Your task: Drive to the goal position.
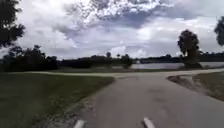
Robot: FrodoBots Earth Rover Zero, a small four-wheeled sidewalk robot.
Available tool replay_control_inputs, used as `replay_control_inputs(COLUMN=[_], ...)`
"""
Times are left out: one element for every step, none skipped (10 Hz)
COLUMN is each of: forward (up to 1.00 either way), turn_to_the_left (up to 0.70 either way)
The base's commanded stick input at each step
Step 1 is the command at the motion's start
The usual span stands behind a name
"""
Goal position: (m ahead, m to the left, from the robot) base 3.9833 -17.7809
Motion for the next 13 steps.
replay_control_inputs(forward=[0.7, 0.7, 0.7, 0.7, 0.7, 0.7, 0.7, 0.7, 0.7, 0.7, 0.7, 0.7, 0.7], turn_to_the_left=[0.0, 0.0, -0.02, -0.08, -0.14, -0.21, -0.27, -0.33, -0.35, -0.35, -0.35, -0.35, -0.35])
